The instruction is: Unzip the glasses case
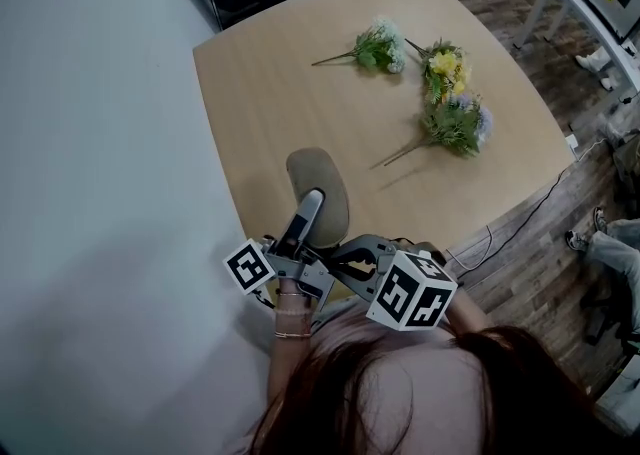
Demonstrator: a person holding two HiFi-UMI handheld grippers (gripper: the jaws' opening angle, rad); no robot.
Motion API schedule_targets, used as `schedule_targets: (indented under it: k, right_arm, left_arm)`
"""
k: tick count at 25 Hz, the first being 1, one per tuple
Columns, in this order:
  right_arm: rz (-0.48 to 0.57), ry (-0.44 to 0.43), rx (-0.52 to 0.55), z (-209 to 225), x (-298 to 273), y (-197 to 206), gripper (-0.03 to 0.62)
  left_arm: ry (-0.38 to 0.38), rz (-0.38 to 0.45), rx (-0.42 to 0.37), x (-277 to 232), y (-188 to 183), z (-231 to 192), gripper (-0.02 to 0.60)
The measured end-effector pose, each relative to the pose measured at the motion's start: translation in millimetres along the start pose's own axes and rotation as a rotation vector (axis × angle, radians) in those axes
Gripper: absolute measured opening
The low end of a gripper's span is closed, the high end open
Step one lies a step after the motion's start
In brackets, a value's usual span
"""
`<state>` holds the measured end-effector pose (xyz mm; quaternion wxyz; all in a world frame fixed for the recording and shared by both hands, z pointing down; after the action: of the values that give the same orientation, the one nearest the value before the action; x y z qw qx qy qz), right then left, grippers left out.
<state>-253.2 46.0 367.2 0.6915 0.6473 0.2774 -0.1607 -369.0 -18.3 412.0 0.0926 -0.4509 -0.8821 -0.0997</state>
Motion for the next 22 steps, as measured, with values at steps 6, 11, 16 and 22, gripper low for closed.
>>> schedule_targets:
  k: [6,11,16,22]
  right_arm:
    - [0.083,0.03,-0.054,2,4,3,0.017]
    - [0.106,0.042,-0.069,5,10,10,0.037]
    - [0.118,0.059,-0.094,11,22,21,0.086]
    - [0.135,0.074,-0.125,27,54,36,0.086]
  left_arm:
    - [0.045,0.048,0.007,1,-4,2,0.281]
    - [0.077,0.079,0.009,-4,-3,4,0.279]
    - [0.066,0.124,-0.006,-4,0,5,0.279]
    - [0.074,0.186,-0.023,-9,11,12,0.279]
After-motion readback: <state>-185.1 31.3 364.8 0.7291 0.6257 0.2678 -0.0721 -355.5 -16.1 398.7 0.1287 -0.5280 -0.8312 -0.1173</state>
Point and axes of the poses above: the fingertips, and each gripper's own axes: x backward along the fingers, z to its right, y out of its underside, the point moved 8 cm from there along x, backward along the fingers, and after that the axes turned 5 degrees about y, right-handed, at the moved point
